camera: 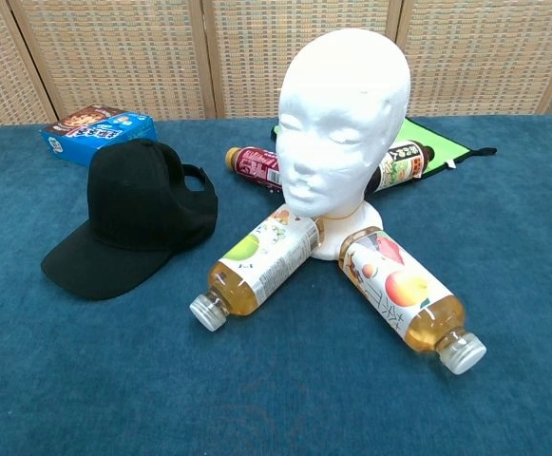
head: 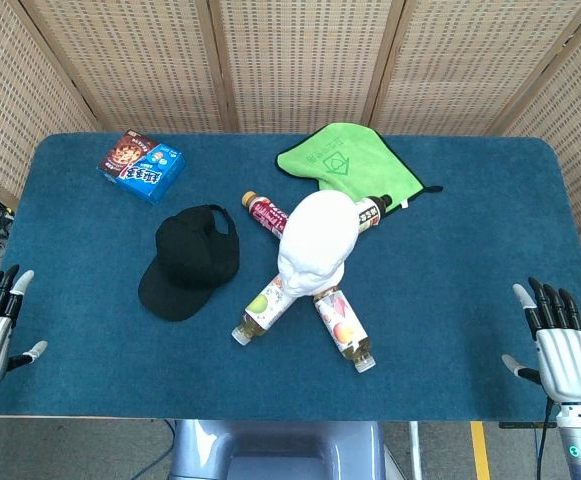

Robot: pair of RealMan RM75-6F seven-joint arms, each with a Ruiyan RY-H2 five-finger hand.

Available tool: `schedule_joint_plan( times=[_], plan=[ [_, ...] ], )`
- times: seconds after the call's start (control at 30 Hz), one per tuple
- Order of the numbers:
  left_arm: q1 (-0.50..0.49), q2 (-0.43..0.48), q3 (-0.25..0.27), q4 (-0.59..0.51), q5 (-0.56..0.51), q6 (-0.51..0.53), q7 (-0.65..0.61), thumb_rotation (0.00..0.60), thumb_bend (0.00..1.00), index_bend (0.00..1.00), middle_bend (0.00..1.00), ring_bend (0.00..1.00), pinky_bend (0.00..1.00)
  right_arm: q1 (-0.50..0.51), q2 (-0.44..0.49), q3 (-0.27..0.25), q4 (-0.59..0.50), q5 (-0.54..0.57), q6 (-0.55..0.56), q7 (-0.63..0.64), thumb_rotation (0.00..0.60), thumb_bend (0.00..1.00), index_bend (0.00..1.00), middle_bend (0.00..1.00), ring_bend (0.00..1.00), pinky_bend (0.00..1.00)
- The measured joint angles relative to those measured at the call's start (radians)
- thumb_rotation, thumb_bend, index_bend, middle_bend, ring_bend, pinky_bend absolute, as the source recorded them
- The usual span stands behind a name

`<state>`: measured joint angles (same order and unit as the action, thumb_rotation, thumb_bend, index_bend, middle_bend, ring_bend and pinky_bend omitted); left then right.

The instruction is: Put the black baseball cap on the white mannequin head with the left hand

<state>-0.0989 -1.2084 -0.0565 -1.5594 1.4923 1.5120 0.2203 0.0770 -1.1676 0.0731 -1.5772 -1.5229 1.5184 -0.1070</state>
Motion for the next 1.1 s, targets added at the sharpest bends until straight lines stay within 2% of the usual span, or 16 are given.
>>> schedule_joint_plan(
  times=[0.07,0.13,0.2,0.3,0.4,0.57,0.63,0.7,0.97,1.1],
  plan=[
    [-0.001,-0.005,-0.002,0.002,0.001,0.003,0.003,0.6,0.02,0.0,0.05,0.09,0.11,-0.001,0.002,0.0,-0.002,-0.001,0.003,0.002,0.6,0.03,0.05,0.0,0.0,0.0],
    [-0.003,-0.011,-0.006,0.007,0.0,0.004,0.006,0.6,0.02,0.0,0.24,0.29,0.31,-0.002,0.003,0.0,-0.003,-0.001,0.004,0.006,0.6,0.03,0.05,0.0,0.0,0.0],
    [-0.008,-0.022,-0.013,0.016,-0.004,0.004,0.005,0.6,0.03,0.0,0.4,0.43,0.44,-0.002,0.004,0.001,-0.004,0.002,0.002,0.012,0.6,0.03,0.05,0.0,0.0,0.0],
    [-0.019,-0.046,-0.023,0.044,0.0,0.004,-0.003,0.6,0.07,0.0,0.59,0.59,0.56,-0.002,0.004,0.0,-0.003,0.005,-0.001,0.014,0.6,0.03,0.05,0.0,0.0,0.0],
    [-0.039,-0.079,-0.029,0.096,0.015,-0.001,-0.017,0.6,0.16,0.04,0.7,0.68,0.63,0.0,0.002,0.0,-0.002,0.006,-0.006,0.014,0.6,0.03,0.05,0.0,0.0,0.0],
    [-0.087,-0.151,-0.034,0.218,0.048,-0.029,-0.037,0.6,0.3,0.14,0.75,0.72,0.65,0.0,0.001,0.001,-0.001,0.005,-0.005,0.016,0.6,0.03,0.05,0.0,0.0,0.0],
    [-0.107,-0.179,-0.034,0.262,0.059,-0.044,-0.046,0.6,0.41,0.17,0.76,0.73,0.66,0.0,0.0,0.001,0.0,0.006,-0.005,0.017,0.6,0.03,0.05,0.0,0.0,0.0],
    [-0.129,-0.212,-0.032,0.312,0.071,-0.064,-0.06,0.6,0.45,0.18,0.77,0.74,0.66,0.0,0.0,0.002,0.001,0.007,-0.005,0.02,0.6,0.03,0.05,0.0,0.0,0.0],
    [-0.191,-0.33,-0.006,0.483,0.096,-0.15,-0.105,0.6,0.43,0.18,0.77,0.74,0.66,-0.001,0.002,0.008,0.009,0.015,-0.002,0.037,0.6,0.03,0.05,0.0,0.0,0.0],
    [-0.209,-0.379,0.012,0.562,0.102,-0.181,-0.127,0.6,0.35,0.16,0.77,0.74,0.67,0.0,0.002,0.01,0.012,0.018,-0.004,0.043,0.6,0.03,0.05,0.0,0.0,0.0]
  ],
)
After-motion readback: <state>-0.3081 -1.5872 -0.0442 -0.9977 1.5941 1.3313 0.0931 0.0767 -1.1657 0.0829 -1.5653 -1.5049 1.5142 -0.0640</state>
